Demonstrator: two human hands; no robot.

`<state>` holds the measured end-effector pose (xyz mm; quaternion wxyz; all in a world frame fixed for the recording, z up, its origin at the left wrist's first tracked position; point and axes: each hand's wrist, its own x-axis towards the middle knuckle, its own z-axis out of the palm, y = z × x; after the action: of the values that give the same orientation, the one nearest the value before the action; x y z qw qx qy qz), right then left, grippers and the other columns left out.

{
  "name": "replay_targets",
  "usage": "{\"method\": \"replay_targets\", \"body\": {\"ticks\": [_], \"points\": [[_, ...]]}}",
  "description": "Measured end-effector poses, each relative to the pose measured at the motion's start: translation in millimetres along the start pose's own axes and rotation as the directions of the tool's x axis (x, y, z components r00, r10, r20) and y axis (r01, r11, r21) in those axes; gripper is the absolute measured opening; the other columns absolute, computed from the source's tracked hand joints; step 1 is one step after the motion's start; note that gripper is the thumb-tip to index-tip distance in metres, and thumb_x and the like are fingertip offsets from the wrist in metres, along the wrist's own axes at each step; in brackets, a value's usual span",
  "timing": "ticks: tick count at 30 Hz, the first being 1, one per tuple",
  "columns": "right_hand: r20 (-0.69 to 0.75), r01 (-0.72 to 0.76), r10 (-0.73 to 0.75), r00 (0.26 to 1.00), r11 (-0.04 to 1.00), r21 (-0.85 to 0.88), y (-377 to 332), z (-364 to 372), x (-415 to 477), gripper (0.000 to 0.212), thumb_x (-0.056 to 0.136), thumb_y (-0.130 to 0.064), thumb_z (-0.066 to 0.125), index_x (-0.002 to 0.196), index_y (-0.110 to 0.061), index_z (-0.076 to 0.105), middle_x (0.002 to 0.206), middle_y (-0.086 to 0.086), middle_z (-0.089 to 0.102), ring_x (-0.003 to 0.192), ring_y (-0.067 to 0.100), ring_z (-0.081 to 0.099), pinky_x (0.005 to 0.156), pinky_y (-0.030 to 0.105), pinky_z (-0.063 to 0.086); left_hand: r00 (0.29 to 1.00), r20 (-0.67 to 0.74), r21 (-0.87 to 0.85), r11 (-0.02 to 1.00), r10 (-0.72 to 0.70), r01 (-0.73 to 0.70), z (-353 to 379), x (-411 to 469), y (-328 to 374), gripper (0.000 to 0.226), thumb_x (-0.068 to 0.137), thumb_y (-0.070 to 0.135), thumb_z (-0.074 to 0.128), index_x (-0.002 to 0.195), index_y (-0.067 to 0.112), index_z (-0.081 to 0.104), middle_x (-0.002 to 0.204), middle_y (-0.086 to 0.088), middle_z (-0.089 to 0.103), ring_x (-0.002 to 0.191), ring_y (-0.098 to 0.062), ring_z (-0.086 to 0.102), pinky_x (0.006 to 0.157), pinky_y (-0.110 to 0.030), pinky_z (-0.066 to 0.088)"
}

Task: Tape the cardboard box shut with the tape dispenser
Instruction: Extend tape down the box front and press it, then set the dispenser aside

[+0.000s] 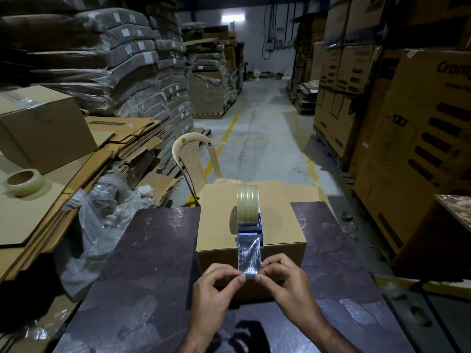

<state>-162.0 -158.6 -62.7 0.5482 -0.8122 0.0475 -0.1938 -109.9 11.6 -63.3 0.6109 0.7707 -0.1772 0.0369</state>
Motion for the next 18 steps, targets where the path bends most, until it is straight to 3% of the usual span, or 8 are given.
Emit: {"method": "replay_targets", "body": {"ticks": [6,14,18], "points": [[-0.058,-0.021,0.019,0.998,0.999,-0.038,-5,2,1,0.015,0.075,-0.019,0.079,0.066,-0.027,0.070,0.083,-0.011,0.062,0.085,0.008,0.060,0.071,0.022,0.049,0.997,0.010,0.010,0.997,-0.070,0.070,4,1,-1,0.014,0.075,0.014,0.080,0.075,0.028,0.077,0.082,0.007,0.071,0.081,-0.008,0.066,0.072,-0.020,0.052],[-0.118,-0.073,0.065,0.991,0.996,-0.059,-9,6,6,0.016,0.073,-0.014,0.080,0.066,-0.024,0.070,0.081,-0.008,0.063,0.081,0.004,0.060,0.064,0.007,0.043,0.975,0.001,-0.031,0.975,-0.220,0.220,11,2,-3,0.008,0.077,0.016,0.078,0.073,0.023,0.077,0.079,0.004,0.075,0.079,-0.006,0.067,0.076,-0.027,0.053],[-0.141,-0.124,0.116,0.983,0.991,-0.049,-7,8,9,0.016,0.071,-0.012,0.082,0.065,-0.022,0.071,0.080,-0.006,0.066,0.075,0.003,0.063,0.064,0.008,0.046,0.966,-0.025,-0.044,0.966,-0.258,0.257,14,3,-4,0.012,0.077,0.016,0.078,0.070,0.026,0.077,0.075,0.004,0.074,0.076,-0.010,0.068,0.073,-0.026,0.052]]}}
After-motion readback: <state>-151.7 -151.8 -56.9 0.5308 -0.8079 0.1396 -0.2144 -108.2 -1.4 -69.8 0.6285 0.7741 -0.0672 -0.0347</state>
